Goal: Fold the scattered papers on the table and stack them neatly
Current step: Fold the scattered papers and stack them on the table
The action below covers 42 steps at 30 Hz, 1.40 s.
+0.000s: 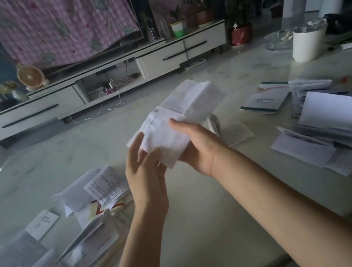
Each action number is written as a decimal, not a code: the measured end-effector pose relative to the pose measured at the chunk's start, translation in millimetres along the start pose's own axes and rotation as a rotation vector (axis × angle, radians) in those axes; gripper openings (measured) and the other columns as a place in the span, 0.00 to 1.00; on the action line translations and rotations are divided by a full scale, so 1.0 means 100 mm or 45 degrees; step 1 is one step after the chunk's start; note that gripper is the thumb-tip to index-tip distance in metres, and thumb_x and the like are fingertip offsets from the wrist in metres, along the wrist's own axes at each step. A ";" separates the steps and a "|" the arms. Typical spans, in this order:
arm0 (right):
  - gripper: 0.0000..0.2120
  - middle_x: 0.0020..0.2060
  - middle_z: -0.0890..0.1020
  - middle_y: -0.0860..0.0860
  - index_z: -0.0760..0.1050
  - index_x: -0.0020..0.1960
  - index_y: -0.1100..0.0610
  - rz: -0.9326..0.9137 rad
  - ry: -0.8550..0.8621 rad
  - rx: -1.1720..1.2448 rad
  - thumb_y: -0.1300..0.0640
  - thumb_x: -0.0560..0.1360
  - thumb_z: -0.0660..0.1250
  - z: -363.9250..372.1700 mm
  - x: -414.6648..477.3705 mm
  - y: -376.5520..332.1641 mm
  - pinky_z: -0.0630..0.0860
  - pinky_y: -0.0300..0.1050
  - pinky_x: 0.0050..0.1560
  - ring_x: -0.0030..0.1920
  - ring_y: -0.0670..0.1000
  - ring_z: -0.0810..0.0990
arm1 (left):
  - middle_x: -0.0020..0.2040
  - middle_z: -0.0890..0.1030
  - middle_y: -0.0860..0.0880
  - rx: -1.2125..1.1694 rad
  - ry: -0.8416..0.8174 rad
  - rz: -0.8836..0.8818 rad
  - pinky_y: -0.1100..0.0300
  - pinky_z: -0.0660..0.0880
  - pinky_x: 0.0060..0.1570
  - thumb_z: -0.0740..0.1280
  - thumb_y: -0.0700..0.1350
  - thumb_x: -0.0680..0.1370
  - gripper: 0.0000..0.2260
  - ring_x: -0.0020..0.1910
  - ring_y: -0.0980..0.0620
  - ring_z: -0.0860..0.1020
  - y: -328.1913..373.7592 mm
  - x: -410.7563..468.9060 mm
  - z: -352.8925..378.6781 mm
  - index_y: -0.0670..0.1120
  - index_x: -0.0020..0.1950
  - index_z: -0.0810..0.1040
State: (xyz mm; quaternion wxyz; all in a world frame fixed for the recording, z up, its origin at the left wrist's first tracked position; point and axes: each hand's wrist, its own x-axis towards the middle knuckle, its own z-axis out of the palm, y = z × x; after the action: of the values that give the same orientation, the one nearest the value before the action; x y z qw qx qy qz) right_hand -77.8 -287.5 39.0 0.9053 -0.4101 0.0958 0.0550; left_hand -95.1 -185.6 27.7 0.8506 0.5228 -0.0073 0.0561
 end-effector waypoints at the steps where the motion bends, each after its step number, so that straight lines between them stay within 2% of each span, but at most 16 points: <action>1: 0.18 0.54 0.81 0.60 0.75 0.62 0.62 -0.031 0.089 -0.038 0.59 0.73 0.67 -0.01 0.03 0.01 0.77 0.46 0.44 0.48 0.56 0.80 | 0.51 0.79 0.46 0.078 -0.006 0.093 0.63 0.79 0.39 0.60 0.33 0.77 0.15 0.45 0.51 0.79 -0.01 -0.01 0.00 0.48 0.60 0.73; 4: 0.11 0.46 0.82 0.59 0.78 0.53 0.61 -0.183 0.211 -0.237 0.65 0.70 0.69 -0.06 0.07 -0.12 0.76 0.43 0.40 0.43 0.56 0.80 | 0.58 0.76 0.49 0.339 0.127 0.473 0.63 0.77 0.42 0.64 0.42 0.76 0.13 0.51 0.52 0.78 0.03 0.05 -0.12 0.51 0.60 0.73; 6: 0.09 0.44 0.82 0.57 0.78 0.50 0.59 -0.238 0.068 -0.399 0.67 0.70 0.67 -0.11 -0.01 -0.31 0.77 0.45 0.43 0.42 0.55 0.80 | 0.61 0.74 0.52 0.422 0.264 0.482 0.65 0.73 0.48 0.64 0.45 0.77 0.13 0.55 0.54 0.75 0.04 0.15 -0.21 0.51 0.62 0.72; 9: 0.12 0.43 0.82 0.54 0.77 0.52 0.56 -0.131 -0.332 -0.669 0.65 0.69 0.68 -0.22 -0.18 -0.55 0.80 0.49 0.43 0.44 0.53 0.81 | 0.58 0.76 0.51 0.170 0.157 -0.078 0.59 0.71 0.54 0.66 0.56 0.74 0.14 0.56 0.52 0.75 0.03 0.28 -0.32 0.51 0.57 0.76; 12: 0.18 0.45 0.84 0.55 0.77 0.52 0.56 0.020 -0.503 -0.869 0.64 0.64 0.70 -0.35 -0.25 -0.69 0.81 0.50 0.43 0.46 0.54 0.83 | 0.60 0.78 0.47 0.015 -0.154 -0.444 0.49 0.69 0.64 0.62 0.67 0.71 0.30 0.59 0.47 0.76 0.12 0.26 -0.36 0.46 0.61 0.78; 14: 0.19 0.46 0.85 0.56 0.77 0.54 0.58 0.090 -0.491 -1.054 0.65 0.63 0.72 -0.41 -0.27 -0.74 0.81 0.47 0.43 0.46 0.54 0.84 | 0.57 0.81 0.43 -0.077 -0.355 -0.452 0.52 0.78 0.52 0.57 0.63 0.74 0.27 0.54 0.45 0.80 0.18 0.22 -0.34 0.45 0.61 0.78; 16: 0.21 0.46 0.85 0.55 0.77 0.53 0.58 0.103 -0.417 -1.166 0.66 0.62 0.74 -0.44 -0.27 -0.73 0.81 0.45 0.42 0.46 0.53 0.84 | 0.49 0.84 0.44 0.047 -0.482 -0.321 0.56 0.80 0.42 0.62 0.51 0.76 0.14 0.46 0.45 0.82 0.16 0.19 -0.32 0.44 0.51 0.82; 18: 0.22 0.47 0.84 0.55 0.77 0.54 0.57 0.046 -0.273 -1.165 0.63 0.61 0.74 -0.46 -0.25 -0.67 0.81 0.46 0.44 0.47 0.52 0.84 | 0.39 0.83 0.44 0.194 -0.406 -0.198 0.56 0.79 0.38 0.69 0.40 0.73 0.04 0.38 0.45 0.82 0.07 0.20 -0.32 0.42 0.42 0.82; 20: 0.21 0.48 0.83 0.54 0.77 0.54 0.58 -0.107 -0.054 -1.156 0.60 0.62 0.76 -0.46 -0.20 -0.58 0.80 0.46 0.47 0.47 0.51 0.82 | 0.35 0.82 0.45 0.303 -0.300 -0.120 0.55 0.79 0.40 0.68 0.36 0.74 0.03 0.35 0.47 0.81 0.02 0.19 -0.31 0.40 0.40 0.81; 23: 0.16 0.42 0.81 0.51 0.78 0.50 0.61 -0.409 0.188 -1.196 0.60 0.65 0.76 -0.44 -0.17 -0.54 0.75 0.31 0.40 0.41 0.46 0.79 | 0.35 0.82 0.45 0.337 -0.215 -0.075 0.55 0.79 0.40 0.66 0.36 0.75 0.06 0.35 0.49 0.81 0.01 0.18 -0.28 0.39 0.41 0.80; 26: 0.12 0.39 0.81 0.50 0.78 0.45 0.61 -0.507 0.216 -1.157 0.62 0.64 0.76 -0.43 -0.20 -0.56 0.74 0.26 0.34 0.38 0.44 0.78 | 0.38 0.84 0.44 0.195 -0.197 -0.183 0.57 0.79 0.43 0.64 0.38 0.77 0.07 0.38 0.48 0.82 0.04 0.19 -0.25 0.39 0.43 0.80; 30: 0.13 0.41 0.81 0.51 0.77 0.45 0.57 -0.534 0.199 -1.131 0.59 0.63 0.76 -0.40 -0.22 -0.57 0.76 0.35 0.42 0.40 0.47 0.79 | 0.45 0.84 0.42 0.152 -0.285 -0.319 0.56 0.81 0.44 0.65 0.39 0.76 0.07 0.43 0.47 0.83 0.04 0.15 -0.24 0.38 0.51 0.79; 34: 0.23 0.46 0.84 0.56 0.79 0.52 0.60 -0.175 0.004 -0.940 0.46 0.63 0.70 -0.39 -0.27 -0.59 0.78 0.46 0.47 0.45 0.54 0.82 | 0.43 0.84 0.40 0.350 -0.228 -0.170 0.51 0.79 0.45 0.71 0.40 0.69 0.09 0.42 0.43 0.82 -0.03 0.15 -0.29 0.39 0.47 0.82; 37: 0.15 0.44 0.85 0.55 0.79 0.50 0.61 -0.127 -0.038 -0.952 0.60 0.65 0.73 -0.41 -0.27 -0.58 0.80 0.43 0.45 0.43 0.52 0.84 | 0.41 0.84 0.42 0.405 -0.286 -0.152 0.51 0.79 0.44 0.69 0.43 0.65 0.09 0.40 0.45 0.82 0.00 0.17 -0.33 0.42 0.42 0.83; 40: 0.16 0.43 0.84 0.53 0.79 0.50 0.61 -0.231 0.097 -1.026 0.67 0.63 0.75 -0.41 -0.24 -0.56 0.80 0.36 0.38 0.41 0.49 0.83 | 0.42 0.85 0.44 0.319 -0.351 -0.264 0.56 0.80 0.40 0.67 0.43 0.75 0.07 0.41 0.48 0.83 0.04 0.17 -0.28 0.41 0.48 0.82; 42: 0.18 0.42 0.84 0.52 0.78 0.49 0.60 -0.281 0.196 -1.058 0.67 0.60 0.77 -0.41 -0.24 -0.55 0.79 0.37 0.36 0.40 0.48 0.82 | 0.47 0.85 0.45 0.230 -0.404 -0.370 0.53 0.79 0.47 0.57 0.51 0.80 0.16 0.45 0.48 0.83 0.08 0.18 -0.25 0.43 0.53 0.80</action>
State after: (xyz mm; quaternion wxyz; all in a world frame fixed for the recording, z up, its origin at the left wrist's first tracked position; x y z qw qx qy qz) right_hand -96.9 -355.3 57.7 0.6541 -0.7502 0.0883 -0.0387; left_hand -79.4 -158.3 25.0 0.7876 0.5947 -0.0605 -0.1496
